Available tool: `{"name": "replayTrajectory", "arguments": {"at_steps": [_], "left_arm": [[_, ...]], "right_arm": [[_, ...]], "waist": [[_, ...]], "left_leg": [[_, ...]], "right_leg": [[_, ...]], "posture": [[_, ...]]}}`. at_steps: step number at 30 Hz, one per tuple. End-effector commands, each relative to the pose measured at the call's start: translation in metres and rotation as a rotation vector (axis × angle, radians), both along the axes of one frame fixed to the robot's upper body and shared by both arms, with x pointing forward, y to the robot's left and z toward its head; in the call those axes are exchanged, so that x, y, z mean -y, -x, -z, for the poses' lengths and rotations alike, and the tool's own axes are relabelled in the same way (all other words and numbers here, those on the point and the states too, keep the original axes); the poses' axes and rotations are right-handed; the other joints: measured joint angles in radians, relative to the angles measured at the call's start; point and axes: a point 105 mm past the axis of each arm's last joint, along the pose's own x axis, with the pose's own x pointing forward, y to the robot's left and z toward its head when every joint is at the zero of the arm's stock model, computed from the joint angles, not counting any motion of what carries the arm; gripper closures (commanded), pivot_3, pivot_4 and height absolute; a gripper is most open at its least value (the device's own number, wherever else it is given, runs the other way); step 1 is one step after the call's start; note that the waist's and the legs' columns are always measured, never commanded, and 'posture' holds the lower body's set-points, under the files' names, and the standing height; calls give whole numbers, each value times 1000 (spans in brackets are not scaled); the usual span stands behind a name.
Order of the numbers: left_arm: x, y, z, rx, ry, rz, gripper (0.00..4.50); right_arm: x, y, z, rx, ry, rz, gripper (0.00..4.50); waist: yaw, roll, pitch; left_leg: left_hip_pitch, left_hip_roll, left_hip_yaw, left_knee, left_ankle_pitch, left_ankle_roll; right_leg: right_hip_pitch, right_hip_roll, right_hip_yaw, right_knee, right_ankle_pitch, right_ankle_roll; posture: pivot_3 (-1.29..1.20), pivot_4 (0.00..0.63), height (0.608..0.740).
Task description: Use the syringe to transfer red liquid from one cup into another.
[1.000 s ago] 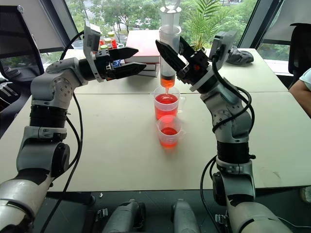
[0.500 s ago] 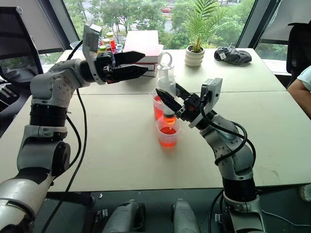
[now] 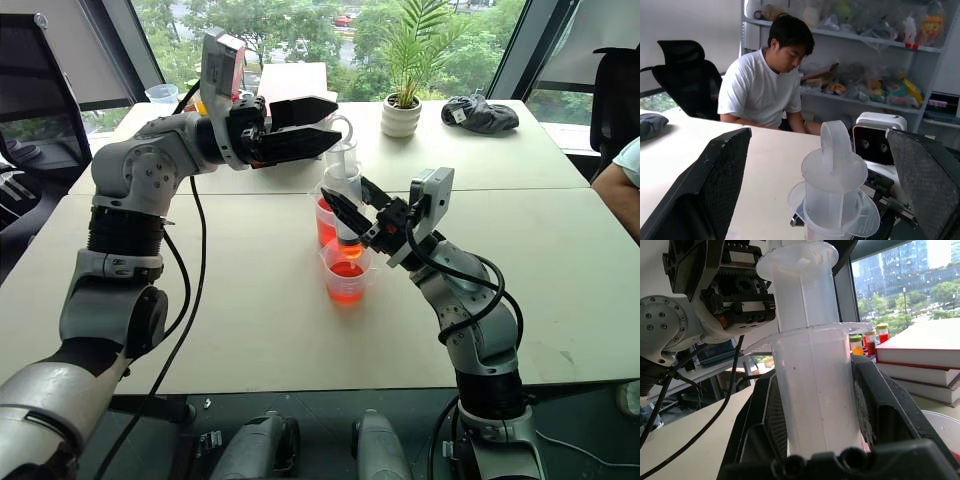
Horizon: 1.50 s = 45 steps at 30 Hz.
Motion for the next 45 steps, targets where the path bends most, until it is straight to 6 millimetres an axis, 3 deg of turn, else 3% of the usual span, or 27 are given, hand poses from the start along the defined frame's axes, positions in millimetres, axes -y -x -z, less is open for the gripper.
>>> {"name": "replayTrajectory", "arguments": {"at_steps": [1, 6, 25, 36, 42, 45], "left_arm": [[1, 3, -14, 49, 25, 2, 1841], [2, 10, -12, 52, 11, 42, 4437], [12, 14, 46, 14, -153, 76, 4437], [17, 16, 64, -28, -178, 89, 4437], [14, 15, 55, -28, -168, 84, 4437], [7, 10, 47, -41, -145, 61, 3202]], "right_arm": [[1, 4, -10, 47, -7, 0, 3053], [0, 6, -10, 47, -3, -1, 3053], [2, 16, -54, 125, -42, 1, 3053], [8, 20, -68, 144, -50, 21, 3053], [6, 18, -62, 108, -44, 6, 3053], [1, 17, -54, 77, -31, -3, 3053]], "waist": [[-1, 0, 0], [0, 0, 0], [1, 0, 0], [1, 0, 0], [1, 0, 0], [1, 0, 0]], "left_leg": [[0, 0, 0, 0, 0, 0], [0, 0, 0, 0, 0, 0], [0, 0, 0, 0, 0, 0], [0, 0, 0, 0, 0, 0], [0, 0, 0, 0, 0, 0], [0, 0, 0, 0, 0, 0]], "right_leg": [[0, 0, 0, 0, 0, 0], [0, 0, 0, 0, 0, 0], [0, 0, 0, 0, 0, 0], [0, 0, 0, 0, 0, 0], [0, 0, 0, 0, 0, 0], [0, 0, 0, 0, 0, 0]], "posture": [[0, 150, 740], [0, 150, 740], [0, 150, 740], [0, 150, 740], [0, 150, 740], [0, 150, 740]]}}
